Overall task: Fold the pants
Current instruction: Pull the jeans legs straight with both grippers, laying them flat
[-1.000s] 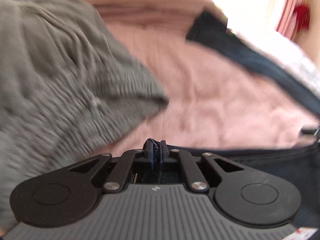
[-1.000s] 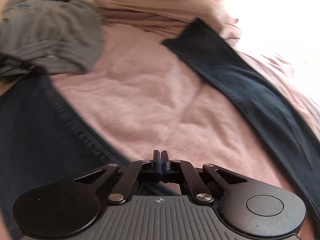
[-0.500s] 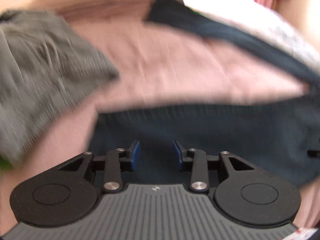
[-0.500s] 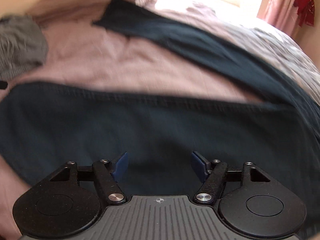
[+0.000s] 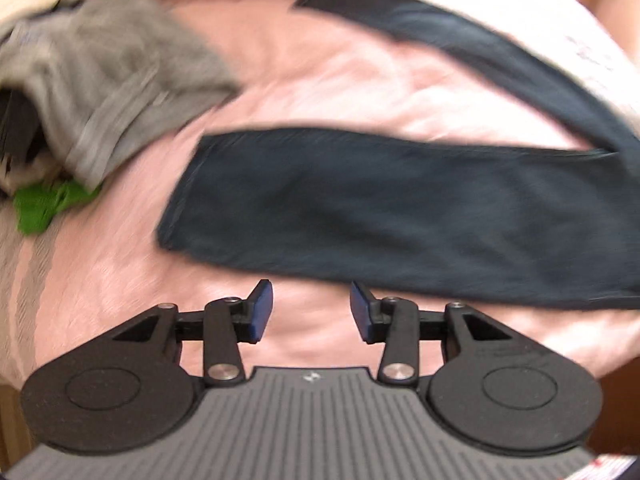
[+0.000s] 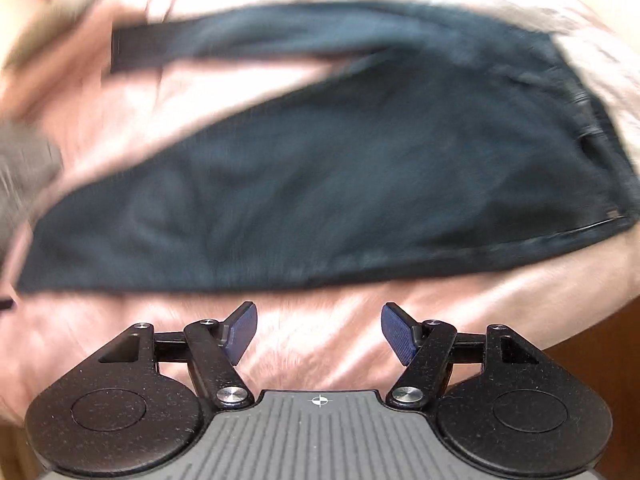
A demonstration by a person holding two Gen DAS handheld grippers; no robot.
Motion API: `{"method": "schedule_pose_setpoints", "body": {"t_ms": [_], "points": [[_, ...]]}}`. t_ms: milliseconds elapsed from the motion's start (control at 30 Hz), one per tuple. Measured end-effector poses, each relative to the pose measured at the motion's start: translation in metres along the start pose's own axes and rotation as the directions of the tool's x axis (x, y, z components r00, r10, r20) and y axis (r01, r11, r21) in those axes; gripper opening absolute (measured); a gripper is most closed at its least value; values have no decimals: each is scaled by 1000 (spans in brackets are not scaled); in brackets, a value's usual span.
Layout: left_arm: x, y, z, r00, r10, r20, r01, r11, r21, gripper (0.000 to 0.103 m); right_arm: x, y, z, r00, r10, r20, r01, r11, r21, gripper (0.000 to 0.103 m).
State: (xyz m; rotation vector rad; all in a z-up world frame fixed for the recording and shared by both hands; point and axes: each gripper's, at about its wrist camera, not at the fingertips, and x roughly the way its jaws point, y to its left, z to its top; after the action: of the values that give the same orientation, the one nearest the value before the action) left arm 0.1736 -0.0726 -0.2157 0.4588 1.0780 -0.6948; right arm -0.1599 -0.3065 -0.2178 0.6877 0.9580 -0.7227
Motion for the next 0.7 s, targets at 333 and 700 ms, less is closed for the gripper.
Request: {"method": "schedule_pose_setpoints", "body": {"t_ms": [333,700], "points": [[-113,-79,18,988,-97,117,73,978,195,59,-130,-2,21,992,-46,114,48,999,-16,66],[-158,-63,10,989,-117,90,87,954,287,63,-173,27,-9,991,-70,116,69,998,14,66]]}}
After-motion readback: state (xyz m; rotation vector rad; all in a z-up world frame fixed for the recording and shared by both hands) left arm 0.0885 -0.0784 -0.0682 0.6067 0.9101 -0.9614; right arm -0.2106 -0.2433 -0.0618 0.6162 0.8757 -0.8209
